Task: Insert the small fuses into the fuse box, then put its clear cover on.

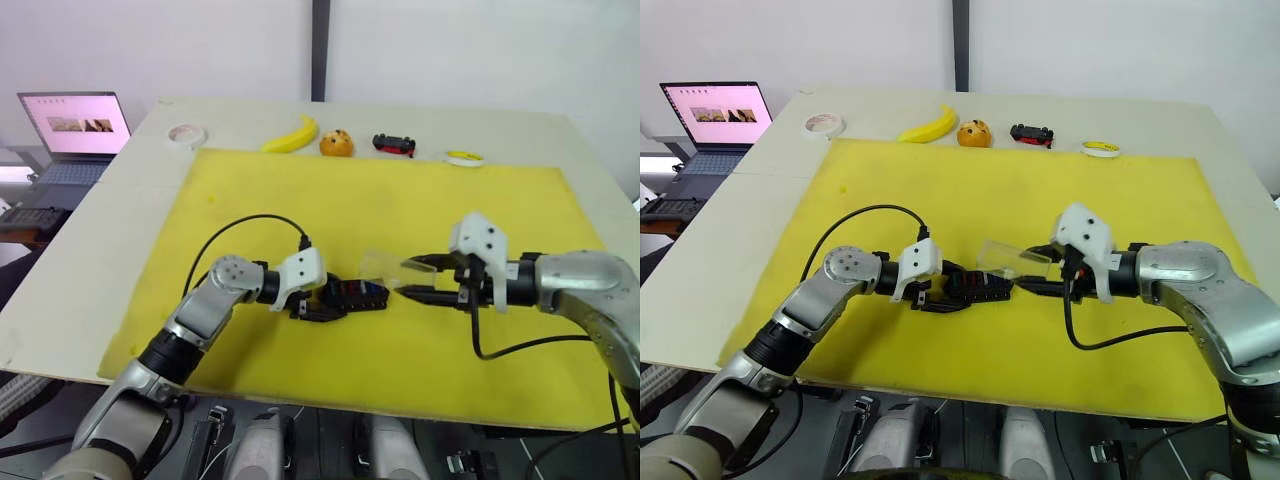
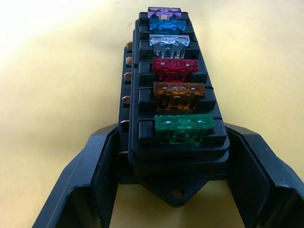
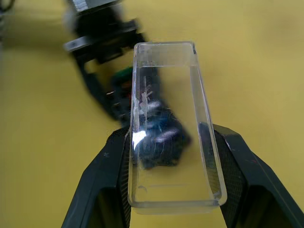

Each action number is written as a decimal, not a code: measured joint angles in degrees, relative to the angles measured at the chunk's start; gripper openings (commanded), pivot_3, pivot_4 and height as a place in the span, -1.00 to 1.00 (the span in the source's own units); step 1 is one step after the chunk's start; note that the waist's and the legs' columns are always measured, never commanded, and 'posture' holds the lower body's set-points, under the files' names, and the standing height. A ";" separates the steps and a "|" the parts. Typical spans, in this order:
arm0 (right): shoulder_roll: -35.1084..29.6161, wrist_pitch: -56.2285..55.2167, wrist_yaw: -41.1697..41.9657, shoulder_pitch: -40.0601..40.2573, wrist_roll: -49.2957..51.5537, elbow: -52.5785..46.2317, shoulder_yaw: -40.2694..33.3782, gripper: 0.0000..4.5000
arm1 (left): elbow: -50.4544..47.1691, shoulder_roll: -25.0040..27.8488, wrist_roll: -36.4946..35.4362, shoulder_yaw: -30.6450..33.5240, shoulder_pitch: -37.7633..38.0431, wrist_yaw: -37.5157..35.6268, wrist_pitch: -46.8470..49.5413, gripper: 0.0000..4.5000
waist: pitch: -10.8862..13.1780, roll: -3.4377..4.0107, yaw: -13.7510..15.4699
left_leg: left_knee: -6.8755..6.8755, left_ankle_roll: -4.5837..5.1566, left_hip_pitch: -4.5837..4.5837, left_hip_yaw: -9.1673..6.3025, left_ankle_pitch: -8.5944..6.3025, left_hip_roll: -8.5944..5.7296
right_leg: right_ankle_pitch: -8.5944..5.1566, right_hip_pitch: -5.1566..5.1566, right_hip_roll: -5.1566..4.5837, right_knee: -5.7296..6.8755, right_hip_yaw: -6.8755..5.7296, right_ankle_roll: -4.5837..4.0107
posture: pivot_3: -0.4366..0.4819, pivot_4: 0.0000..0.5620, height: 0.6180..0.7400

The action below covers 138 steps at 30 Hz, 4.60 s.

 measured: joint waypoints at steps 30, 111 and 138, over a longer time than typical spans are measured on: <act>6.03 -12.01 7.19 -8.92 -11.84 11.17 14.96 -0.24 | 3.78 -1.63 1.90 0.09 -1.61 -3.89 -4.41 0.16 | 0.01 -0.01 0.06 | 0.04 -0.01 -0.02 0.01 0.01 -0.08 | 0.02 0.00 -0.11 0.04 -0.03 0.03 | -0.05 -0.47 1.00; 13.58 -15.45 0.08 -0.39 -8.00 6.33 8.19 -0.97 | 3.75 -2.21 1.90 0.15 -1.53 -4.38 -4.37 0.16 | 0.00 -0.01 0.03 | 0.07 -0.01 0.00 0.00 0.01 -0.12 | 0.03 0.03 -0.12 0.12 -0.04 0.04 | -0.05 -0.47 1.00; 11.90 -18.73 1.39 1.18 -10.34 10.71 8.54 -0.97 | 3.67 -2.21 2.40 0.02 -1.31 -4.38 -4.77 0.16 | -0.03 -0.03 0.02 | 0.07 -0.01 0.06 -0.01 0.01 -0.11 | 0.02 0.10 -0.11 0.11 -0.04 0.04 | -0.05 -0.47 1.00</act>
